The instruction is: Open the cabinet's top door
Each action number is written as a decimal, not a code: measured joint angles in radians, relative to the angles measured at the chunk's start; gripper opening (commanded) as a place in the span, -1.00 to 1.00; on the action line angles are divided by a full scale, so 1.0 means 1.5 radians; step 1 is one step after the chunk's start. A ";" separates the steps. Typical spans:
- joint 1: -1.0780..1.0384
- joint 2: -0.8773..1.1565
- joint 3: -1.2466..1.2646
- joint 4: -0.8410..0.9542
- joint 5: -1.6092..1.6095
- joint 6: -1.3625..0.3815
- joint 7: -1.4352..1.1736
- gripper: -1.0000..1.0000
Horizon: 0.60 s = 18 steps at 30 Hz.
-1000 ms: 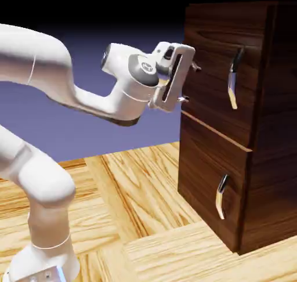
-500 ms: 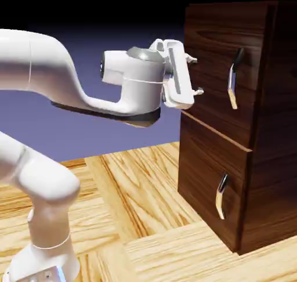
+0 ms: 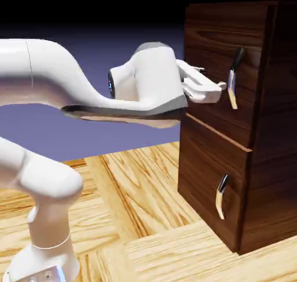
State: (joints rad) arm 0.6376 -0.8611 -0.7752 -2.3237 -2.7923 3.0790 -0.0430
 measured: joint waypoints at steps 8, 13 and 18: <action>0.123 0.059 -0.087 0.084 -0.070 -0.028 0.003 -1.00; 0.051 0.073 -0.029 0.056 -0.070 -0.040 0.043 -1.00; -0.070 0.073 0.066 0.002 -0.015 -0.061 0.042 -1.00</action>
State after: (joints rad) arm 0.5323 -0.7510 -0.6760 -2.3214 -2.8144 2.9879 0.0195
